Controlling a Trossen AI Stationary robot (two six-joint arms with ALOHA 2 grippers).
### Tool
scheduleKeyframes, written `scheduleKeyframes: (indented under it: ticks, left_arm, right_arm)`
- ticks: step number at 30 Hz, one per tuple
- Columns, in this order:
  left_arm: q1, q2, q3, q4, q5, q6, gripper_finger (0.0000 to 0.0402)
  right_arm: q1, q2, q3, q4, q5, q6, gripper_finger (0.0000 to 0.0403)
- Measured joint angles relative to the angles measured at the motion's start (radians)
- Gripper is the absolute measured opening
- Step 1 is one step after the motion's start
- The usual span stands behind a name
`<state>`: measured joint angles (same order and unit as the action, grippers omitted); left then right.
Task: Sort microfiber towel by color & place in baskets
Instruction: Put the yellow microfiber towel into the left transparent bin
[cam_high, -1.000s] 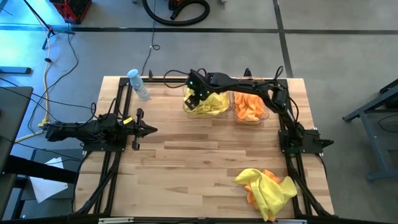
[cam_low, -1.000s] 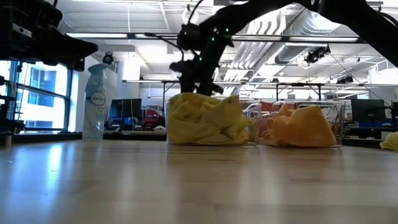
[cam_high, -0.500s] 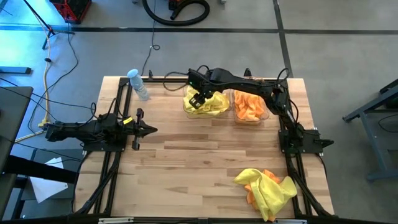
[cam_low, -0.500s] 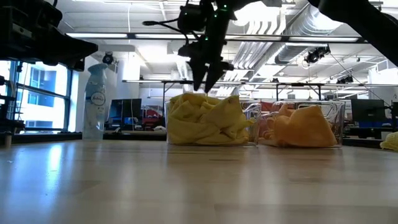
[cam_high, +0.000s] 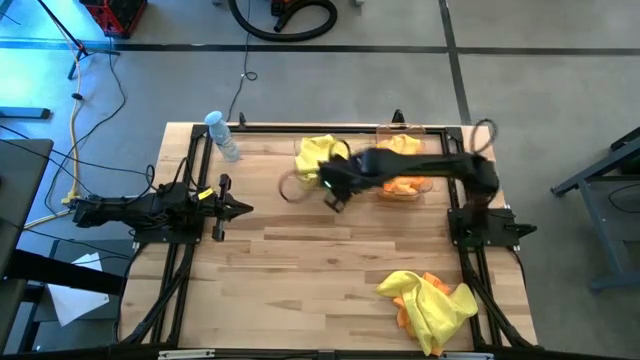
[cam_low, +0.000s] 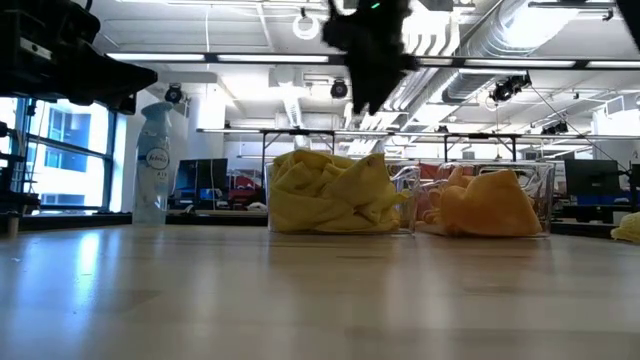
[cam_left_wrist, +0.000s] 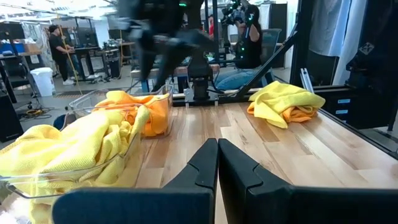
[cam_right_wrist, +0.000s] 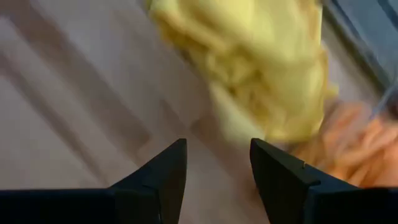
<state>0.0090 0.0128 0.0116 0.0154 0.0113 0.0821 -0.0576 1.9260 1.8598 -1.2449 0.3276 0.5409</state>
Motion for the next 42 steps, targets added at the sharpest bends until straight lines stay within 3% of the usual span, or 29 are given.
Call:
scheduleKeyframes:
  ticks: [10,15,19,32,37,42]
  left_arm:
    - [0.000,0.000,0.000,0.000,0.000,0.000,0.0000]
    - [0.000,0.000,0.000,0.000,0.000,0.000,0.0000]
    - [0.000,0.000,0.000,0.000,0.000,0.000,0.0000]
    - [0.000,0.000,0.000,0.000,0.000,0.000,0.0000]
    - [0.000,0.000,0.000,0.000,0.000,0.000,0.0000]
    - [0.000,0.000,0.000,0.000,0.000,0.000,0.0000]
  right_arm:
    - [0.284,-0.404,-0.512,0.112,-0.018,0.550,0.0165]
    - [0.442,-0.502,-0.650,0.113,-0.145,0.890,0.0165]
    - [0.575,-0.501,-0.703,0.121,-0.279,1.105,0.0165]
    - [0.909,-0.363,-0.710,0.369,-0.374,1.633,0.0165]
    - [0.964,-0.288,-0.710,0.385,-0.435,1.747,0.0165]
    - [0.978,-0.218,-0.709,0.380,-0.460,1.695,0.0165]
